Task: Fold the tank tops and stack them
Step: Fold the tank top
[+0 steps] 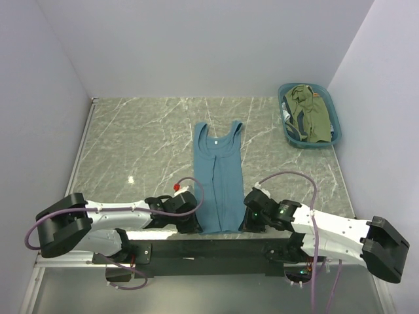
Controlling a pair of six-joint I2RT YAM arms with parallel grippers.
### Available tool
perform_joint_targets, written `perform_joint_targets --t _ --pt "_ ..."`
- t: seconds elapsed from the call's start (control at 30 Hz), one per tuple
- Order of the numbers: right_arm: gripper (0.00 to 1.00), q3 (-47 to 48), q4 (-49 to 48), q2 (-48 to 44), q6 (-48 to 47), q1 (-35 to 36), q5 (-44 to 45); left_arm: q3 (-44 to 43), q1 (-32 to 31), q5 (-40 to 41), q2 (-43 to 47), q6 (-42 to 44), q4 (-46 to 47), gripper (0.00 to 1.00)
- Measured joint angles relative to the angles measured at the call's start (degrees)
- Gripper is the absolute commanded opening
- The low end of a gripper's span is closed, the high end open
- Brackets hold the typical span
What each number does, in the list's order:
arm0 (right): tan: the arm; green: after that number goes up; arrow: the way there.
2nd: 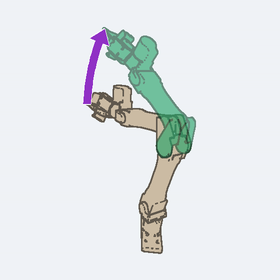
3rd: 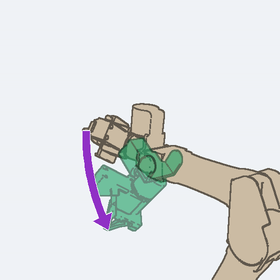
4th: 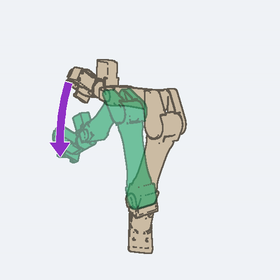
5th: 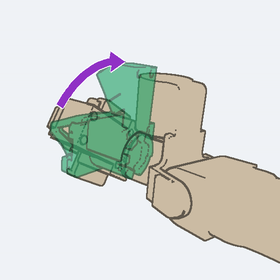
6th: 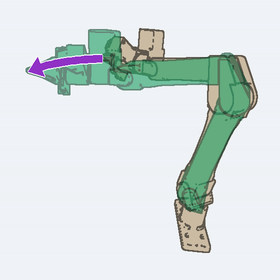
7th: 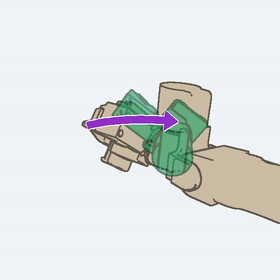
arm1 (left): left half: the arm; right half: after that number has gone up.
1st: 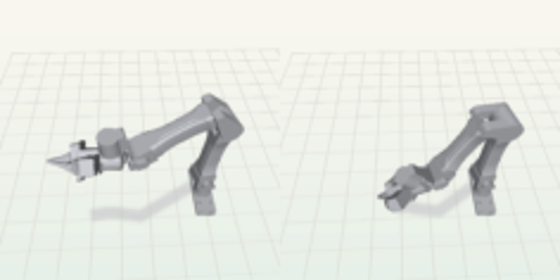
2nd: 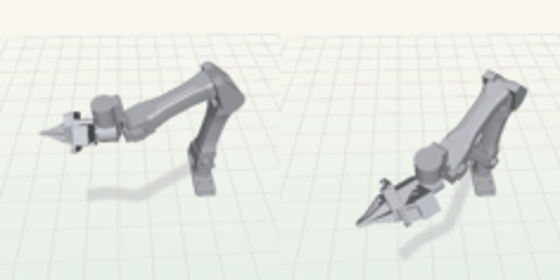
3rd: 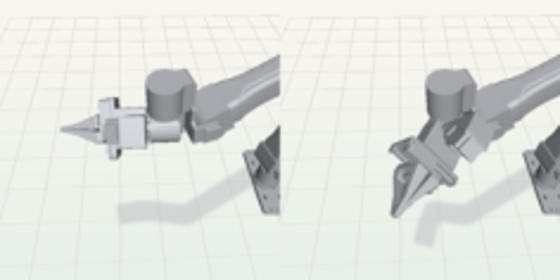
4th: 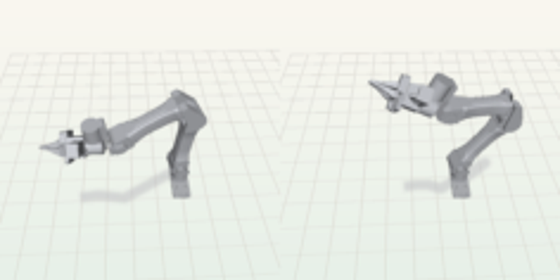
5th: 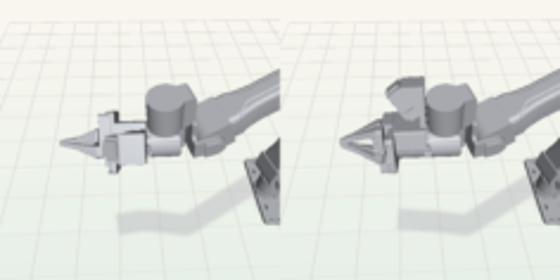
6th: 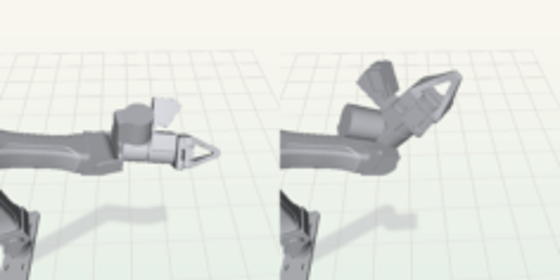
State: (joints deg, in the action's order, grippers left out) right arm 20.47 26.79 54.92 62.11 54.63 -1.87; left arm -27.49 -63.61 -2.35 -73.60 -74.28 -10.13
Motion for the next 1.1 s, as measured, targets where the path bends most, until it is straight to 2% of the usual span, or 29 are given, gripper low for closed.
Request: perform_joint_targets --t 0.2,0.33,0.57,0.73,1.0,1.03,1.1 --pt "0.0 2.9 5.5 -0.6 1.3 6.5 1.0 -1.2 -4.3 0.9 2.0 0.1 -6.9 0.01" --pt "0.0 8.6 10.3 -1.9 1.2 6.7 3.3 -2.4 -4.4 1.7 5.1 0.7 -13.5 0.01" --pt "0.0 17.6 9.6 3.9 -3.6 0.3 5.6 -9.8 6.1 2.1 2.9 6.9 -16.7 0.01" --pt "0.0 21.0 6.9 10.1 -8.2 -6.3 6.0 -17.4 14.6 2.1 -3.5 13.0 -15.8 0.01" --pt "0.0 33.3 0.9 24.4 -16.6 -18.7 4.6 -32.7 27.4 0.6 -16.3 20.9 -14.0 0.01" --pt "0.02 35.2 0.1 26.7 -17.5 -20.1 4.1 -34.1 28.4 0.2 -17.6 21.5 -13.4 0.01" --pt "0.17 38.4 -1.4 30.8 -18.9 -22.6 3.1 -38.0 31.3 -1.2 -22.1 22.9 -12.6 0.15"
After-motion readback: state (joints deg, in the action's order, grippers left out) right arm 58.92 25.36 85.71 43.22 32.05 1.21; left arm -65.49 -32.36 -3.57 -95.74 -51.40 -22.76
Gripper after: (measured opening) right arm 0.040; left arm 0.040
